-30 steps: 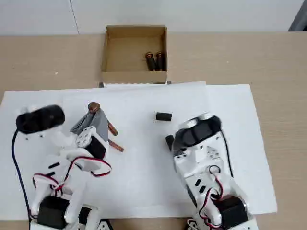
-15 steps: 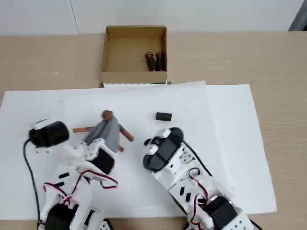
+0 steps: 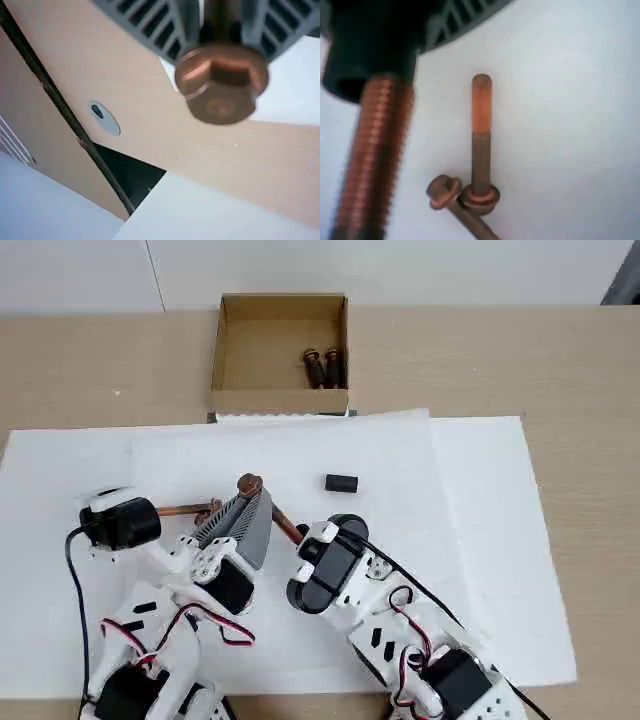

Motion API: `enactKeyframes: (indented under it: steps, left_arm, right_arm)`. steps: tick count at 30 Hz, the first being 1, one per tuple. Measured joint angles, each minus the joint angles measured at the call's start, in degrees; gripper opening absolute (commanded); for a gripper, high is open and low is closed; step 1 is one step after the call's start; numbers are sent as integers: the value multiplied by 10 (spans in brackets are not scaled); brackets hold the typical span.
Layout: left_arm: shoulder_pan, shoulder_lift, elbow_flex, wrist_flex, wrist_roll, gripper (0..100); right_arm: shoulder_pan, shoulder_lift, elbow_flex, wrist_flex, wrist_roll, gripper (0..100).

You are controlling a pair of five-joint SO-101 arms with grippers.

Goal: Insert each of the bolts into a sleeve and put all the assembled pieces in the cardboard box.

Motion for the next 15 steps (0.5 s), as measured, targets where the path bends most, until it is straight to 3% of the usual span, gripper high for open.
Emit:
enactKeyframes:
  steps: [15]
  left_arm:
    - [-33,2,11,-27,0,5]
  right_arm:
    - [0,0,-1,-5,12,3]
